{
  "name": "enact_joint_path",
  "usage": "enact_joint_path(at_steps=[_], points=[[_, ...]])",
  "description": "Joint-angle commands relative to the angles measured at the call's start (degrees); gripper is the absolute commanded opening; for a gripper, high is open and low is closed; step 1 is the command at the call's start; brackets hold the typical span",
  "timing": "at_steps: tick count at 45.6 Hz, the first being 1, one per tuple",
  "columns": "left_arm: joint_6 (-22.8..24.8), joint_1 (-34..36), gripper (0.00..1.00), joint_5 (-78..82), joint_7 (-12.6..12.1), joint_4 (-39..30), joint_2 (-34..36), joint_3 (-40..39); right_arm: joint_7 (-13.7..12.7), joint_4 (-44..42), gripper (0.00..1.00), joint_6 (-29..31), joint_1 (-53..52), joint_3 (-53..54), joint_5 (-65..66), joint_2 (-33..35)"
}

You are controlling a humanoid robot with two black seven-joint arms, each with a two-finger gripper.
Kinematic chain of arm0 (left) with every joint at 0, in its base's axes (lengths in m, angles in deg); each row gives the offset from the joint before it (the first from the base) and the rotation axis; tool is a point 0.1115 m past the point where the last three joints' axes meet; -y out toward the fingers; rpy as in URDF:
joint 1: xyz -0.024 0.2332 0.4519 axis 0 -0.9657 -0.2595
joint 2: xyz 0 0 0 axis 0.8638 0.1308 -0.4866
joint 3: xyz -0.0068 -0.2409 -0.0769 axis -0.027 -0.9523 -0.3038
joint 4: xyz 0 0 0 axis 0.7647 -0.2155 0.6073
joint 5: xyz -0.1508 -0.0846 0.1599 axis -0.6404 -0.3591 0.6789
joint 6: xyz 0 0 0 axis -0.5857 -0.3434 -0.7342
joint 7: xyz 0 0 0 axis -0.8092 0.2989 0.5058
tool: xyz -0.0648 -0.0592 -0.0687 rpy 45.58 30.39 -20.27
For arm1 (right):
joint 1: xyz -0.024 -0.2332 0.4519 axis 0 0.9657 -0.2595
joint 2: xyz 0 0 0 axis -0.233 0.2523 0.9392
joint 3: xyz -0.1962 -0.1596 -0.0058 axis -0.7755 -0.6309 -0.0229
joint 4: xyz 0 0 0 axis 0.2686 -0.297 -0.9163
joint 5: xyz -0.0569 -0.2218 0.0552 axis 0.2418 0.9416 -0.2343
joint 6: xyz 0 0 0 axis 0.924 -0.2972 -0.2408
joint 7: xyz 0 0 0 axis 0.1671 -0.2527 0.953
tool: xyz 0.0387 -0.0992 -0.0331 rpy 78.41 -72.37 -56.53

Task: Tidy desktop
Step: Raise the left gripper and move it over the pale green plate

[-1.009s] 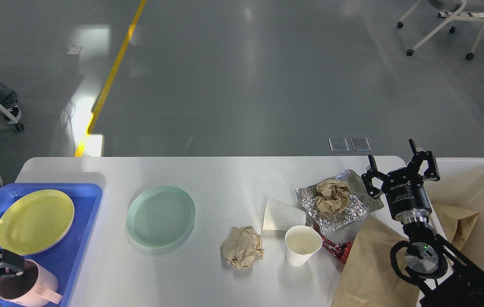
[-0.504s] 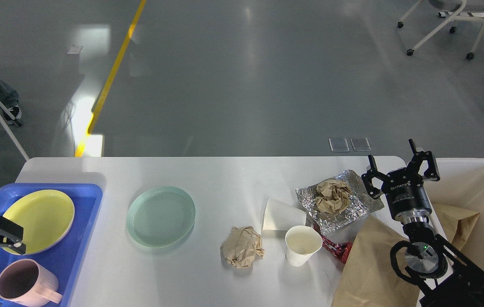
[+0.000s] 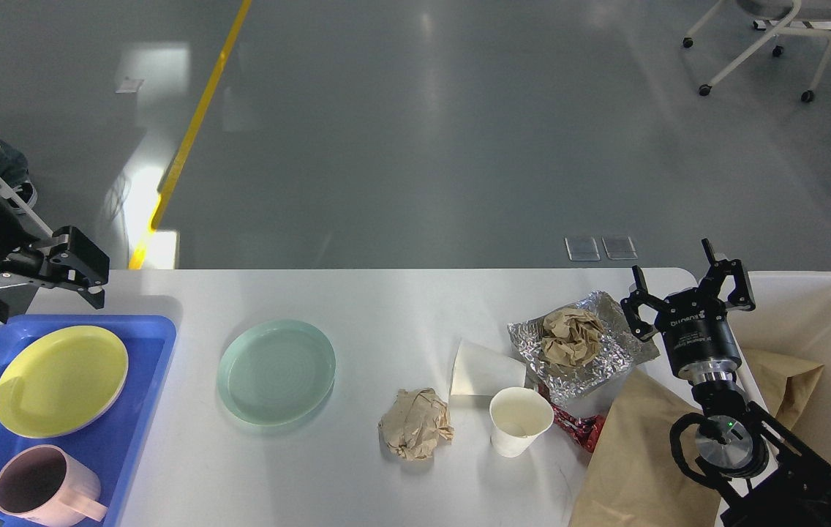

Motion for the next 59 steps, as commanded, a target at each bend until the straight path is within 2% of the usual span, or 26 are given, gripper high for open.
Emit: enact_joint_path(at_steps=[1, 7, 15, 31, 44, 49, 55, 59], points=[[1.14, 5.38, 0.96, -4.84, -0.09, -3.35, -7.55, 0.16, -0.01, 0.0, 1.0, 0.0, 0.01, 0.0, 0.0, 0.0], [3.34, 10.29, 0.96, -10.46, -0.01, -5.9, -13.71, -0.02, -0.01, 0.0, 1.0, 0.0, 0.01, 0.0, 0.0, 0.0], [7.12, 16.36, 0.96, -15.48, 0.43, -7.75, -16.09, -0.63, -0.01, 0.0, 1.0, 0.0, 0.01, 0.0, 0.0, 0.0], [7.21, 14.7, 0.96, -16.45, 0.61, -7.23, -15.74, -0.55, -0.01, 0.0, 1.0, 0.0, 0.01, 0.0, 0.0, 0.0], [7.04, 3.99, 0.96, -16.53, 0.87, -0.73, -14.77, -1.6, -0.01, 0.09, 1.0, 0.0, 0.09, 0.0, 0.0, 0.09], [6.6, -3.92, 0.96, -16.97, 0.96, 3.22, -13.28, -2.21, -0.01, 0.09, 1.0, 0.0, 0.01, 0.0, 0.0, 0.0], [6.51, -13.06, 0.96, -20.57, 2.28, 10.87, -11.96, -3.62, -0.01, 0.09, 1.0, 0.0, 0.01, 0.0, 0.0, 0.0], [5.2, -19.21, 0.96, -22.86, 1.93, 15.53, -12.22, -4.67, -0.01, 0.09, 1.0, 0.0, 0.01, 0.0, 0.0, 0.0]])
